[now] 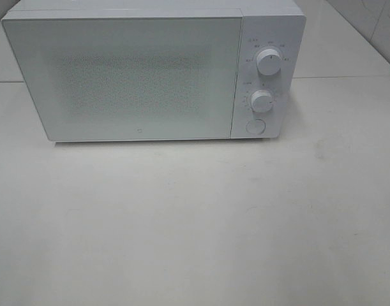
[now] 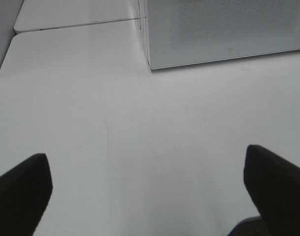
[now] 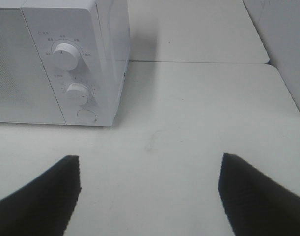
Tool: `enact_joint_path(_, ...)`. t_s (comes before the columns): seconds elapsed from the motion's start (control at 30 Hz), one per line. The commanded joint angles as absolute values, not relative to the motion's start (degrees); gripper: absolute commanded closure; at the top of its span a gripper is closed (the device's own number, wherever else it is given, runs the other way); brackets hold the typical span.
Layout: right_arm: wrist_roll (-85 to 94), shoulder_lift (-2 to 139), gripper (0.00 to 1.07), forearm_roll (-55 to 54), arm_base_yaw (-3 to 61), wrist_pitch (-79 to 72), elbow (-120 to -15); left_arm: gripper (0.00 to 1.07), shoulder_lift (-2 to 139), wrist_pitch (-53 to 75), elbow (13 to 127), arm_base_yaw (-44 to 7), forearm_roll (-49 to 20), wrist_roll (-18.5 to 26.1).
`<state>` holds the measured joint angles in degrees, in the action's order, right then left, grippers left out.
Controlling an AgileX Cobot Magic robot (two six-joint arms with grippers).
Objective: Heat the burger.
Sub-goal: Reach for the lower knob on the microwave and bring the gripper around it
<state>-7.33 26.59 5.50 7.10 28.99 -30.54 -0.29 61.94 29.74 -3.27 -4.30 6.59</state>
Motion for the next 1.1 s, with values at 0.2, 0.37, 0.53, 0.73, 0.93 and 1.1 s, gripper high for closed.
enact_joint_path(0.2, -7.3, 37.1, 0.31, 6.1, 6.8, 16.6, -30.8, 0.06, -1.3, 61.3, 29.6, -3.2, -4.8, 6.3)
enact_joint_path(0.37, -7.3, 43.8, 0.31, 6.1, 6.8, 9.5, -30.8, 0.06, -1.3, 61.3, 29.6, -3.2, -4.8, 6.3)
enact_joint_path(0.53, -7.5, 50.8, 0.31, 6.7, 6.8, 0.7, -30.6, 0.06, -1.3, 61.3, 29.6, -3.2, -4.8, 6.3)
enact_joint_path(0.73, -7.7, 56.0, 0.31, 7.0, 6.8, -14.3, -25.8, 0.06, -1.3, 61.3, 29.6, -3.2, -4.8, 6.3)
enact_joint_path(0.93, -5.6, 59.9, 0.31, 3.2, 6.8, -29.7, -20.0, 0.06, -1.3, 61.3, 29.6, -3.2, -4.8, 6.3)
enact_joint_path(1.1, 1.3, 64.1, 0.31, -4.2, 6.9, -37.8, -16.4, 0.06, -1.3, 61.3, 29.6, -3.2, -4.8, 6.3)
